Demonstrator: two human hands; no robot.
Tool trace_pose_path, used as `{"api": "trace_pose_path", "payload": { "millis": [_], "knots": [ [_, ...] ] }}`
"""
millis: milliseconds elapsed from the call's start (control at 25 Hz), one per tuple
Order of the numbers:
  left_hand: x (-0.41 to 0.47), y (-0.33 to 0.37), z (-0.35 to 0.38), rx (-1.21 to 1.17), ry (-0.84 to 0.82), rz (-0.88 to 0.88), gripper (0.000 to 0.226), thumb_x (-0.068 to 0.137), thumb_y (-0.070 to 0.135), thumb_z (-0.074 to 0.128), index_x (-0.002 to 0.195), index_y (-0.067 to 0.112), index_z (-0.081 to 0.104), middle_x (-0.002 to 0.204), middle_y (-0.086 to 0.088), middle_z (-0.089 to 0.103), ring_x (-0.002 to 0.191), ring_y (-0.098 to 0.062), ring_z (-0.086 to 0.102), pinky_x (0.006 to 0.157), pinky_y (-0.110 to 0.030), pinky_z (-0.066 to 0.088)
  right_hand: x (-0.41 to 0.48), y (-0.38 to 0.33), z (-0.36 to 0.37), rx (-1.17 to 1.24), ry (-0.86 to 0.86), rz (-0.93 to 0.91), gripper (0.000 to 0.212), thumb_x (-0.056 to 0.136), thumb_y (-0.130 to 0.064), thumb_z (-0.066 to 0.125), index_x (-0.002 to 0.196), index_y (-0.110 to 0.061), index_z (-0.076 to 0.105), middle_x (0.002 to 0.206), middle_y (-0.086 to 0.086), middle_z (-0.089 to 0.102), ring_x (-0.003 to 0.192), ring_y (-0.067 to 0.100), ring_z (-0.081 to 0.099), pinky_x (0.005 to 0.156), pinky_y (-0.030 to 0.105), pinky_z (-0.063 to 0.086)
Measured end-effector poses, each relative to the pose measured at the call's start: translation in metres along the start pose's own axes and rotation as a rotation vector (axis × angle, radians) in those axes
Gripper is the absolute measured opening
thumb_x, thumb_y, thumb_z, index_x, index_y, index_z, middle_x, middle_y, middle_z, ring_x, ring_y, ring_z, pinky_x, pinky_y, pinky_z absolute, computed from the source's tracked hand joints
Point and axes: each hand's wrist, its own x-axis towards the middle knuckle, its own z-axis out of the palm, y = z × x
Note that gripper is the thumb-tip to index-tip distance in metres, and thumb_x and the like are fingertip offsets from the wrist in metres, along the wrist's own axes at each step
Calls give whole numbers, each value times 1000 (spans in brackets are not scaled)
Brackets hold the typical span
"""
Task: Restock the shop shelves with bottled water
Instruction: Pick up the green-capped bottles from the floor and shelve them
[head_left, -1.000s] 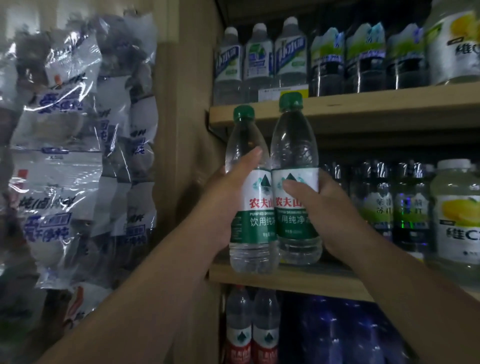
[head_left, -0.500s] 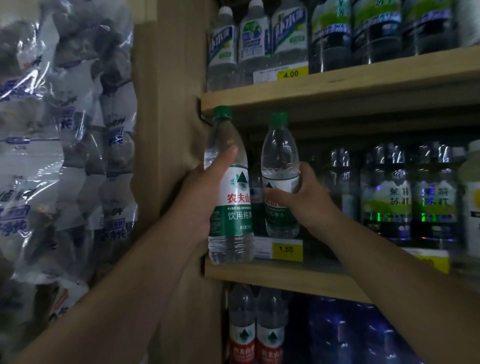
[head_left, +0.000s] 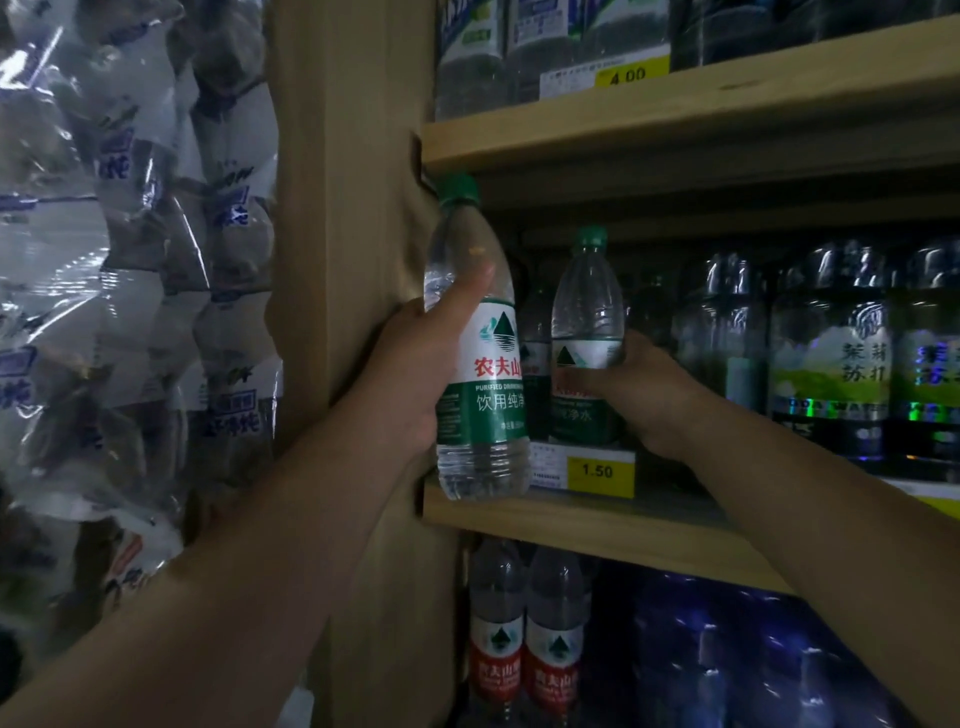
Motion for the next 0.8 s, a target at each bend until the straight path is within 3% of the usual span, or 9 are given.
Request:
{"api": "trace_pose_path", "payload": {
  "millis": [120, 240, 400, 600, 800],
  "knots": [
    [4, -1, 3, 23, -2, 45, 29, 85, 45, 67, 90, 17, 66, 75, -5, 74, 65, -19, 72, 62, -32, 56, -1, -1, -4, -107, 4, 29, 67, 71, -17, 85, 127, -16, 47, 115, 1, 65, 102, 18, 63, 82, 32, 54],
    [9, -2, 7, 37, 22, 97, 23, 86, 39, 68, 92, 18, 68, 78, -3, 75, 69, -18, 73, 66, -32, 56, -3, 1, -3, -185, 50, -3, 89, 71, -15, 85, 139, -17, 28, 122, 1, 56, 111, 21, 56, 94, 36, 49],
    [15, -3, 20, 11, 77, 204, 18, 86, 32, 69, 96, 17, 69, 87, -4, 77, 78, -20, 74, 72, -34, 59, -3, 4, -3, -152, 41, -11, 94, 72, -11, 84, 144, -18, 24, 123, 1, 55, 111, 20, 55, 93, 33, 47],
    [27, -2, 24, 25, 178, 473, 48, 74, 36, 79, 111, 11, 63, 100, -6, 74, 91, -21, 73, 74, -33, 57, -4, 5, -2, -134, 39, -9, 94, 72, -11, 84, 145, -20, 25, 122, 0, 56, 109, 18, 55, 88, 30, 46],
    [38, -21, 29, 130, 202, 397, 51, 72, 38, 79, 114, 13, 64, 102, -4, 75, 93, -20, 73, 80, -42, 59, -5, 5, -2, -125, 45, -28, 93, 74, -11, 83, 146, -19, 24, 119, -3, 57, 106, 15, 55, 86, 28, 46]
  ]
}}
